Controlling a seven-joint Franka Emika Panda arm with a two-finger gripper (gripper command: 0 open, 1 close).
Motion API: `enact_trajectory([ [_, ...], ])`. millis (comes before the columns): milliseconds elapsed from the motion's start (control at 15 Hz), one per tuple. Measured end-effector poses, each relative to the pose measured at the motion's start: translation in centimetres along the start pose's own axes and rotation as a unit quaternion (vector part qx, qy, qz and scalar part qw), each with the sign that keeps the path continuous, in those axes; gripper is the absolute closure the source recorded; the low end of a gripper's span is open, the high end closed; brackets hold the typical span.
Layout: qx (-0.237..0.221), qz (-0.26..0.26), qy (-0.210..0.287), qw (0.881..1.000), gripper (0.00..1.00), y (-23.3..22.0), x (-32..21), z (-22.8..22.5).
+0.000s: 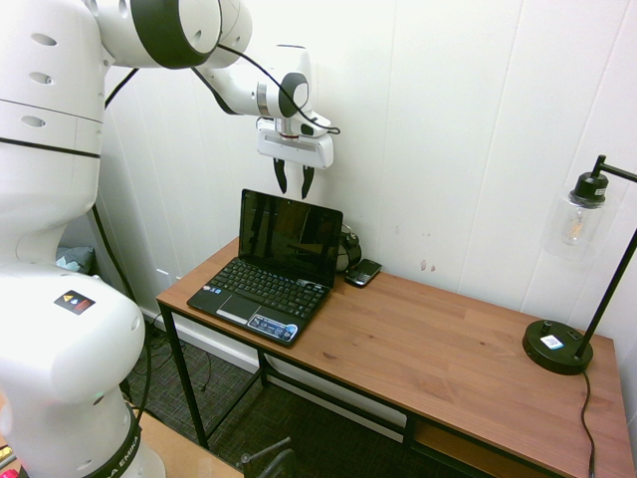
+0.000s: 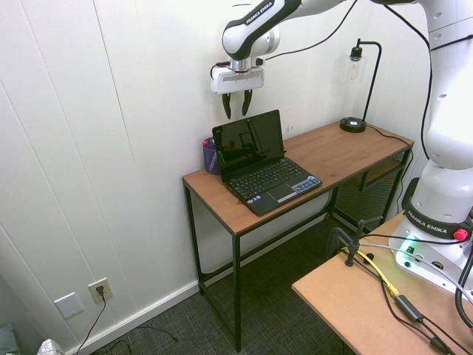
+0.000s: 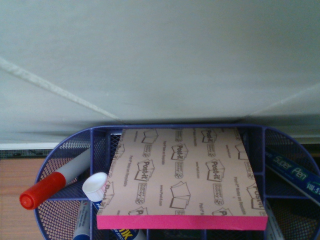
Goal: Close the laptop lid
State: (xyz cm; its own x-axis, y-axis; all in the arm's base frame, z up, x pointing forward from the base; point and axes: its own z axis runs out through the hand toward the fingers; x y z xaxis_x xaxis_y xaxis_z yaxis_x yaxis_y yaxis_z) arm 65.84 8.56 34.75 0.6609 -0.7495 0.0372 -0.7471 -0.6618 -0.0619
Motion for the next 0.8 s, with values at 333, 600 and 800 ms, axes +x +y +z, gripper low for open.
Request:
enact_trajectory([
  [333, -0.004, 0.004, -0.007, 1.000, 1.00, 0.2, 0.0, 0.9],
  [600, -0.017, 0.004, -0.016, 1.000, 1.00, 1.0, -0.6, 2.3],
  [800, -0.022, 0.004, -0.019, 1.000, 1.00, 1.5, -0.9, 3.1],
])
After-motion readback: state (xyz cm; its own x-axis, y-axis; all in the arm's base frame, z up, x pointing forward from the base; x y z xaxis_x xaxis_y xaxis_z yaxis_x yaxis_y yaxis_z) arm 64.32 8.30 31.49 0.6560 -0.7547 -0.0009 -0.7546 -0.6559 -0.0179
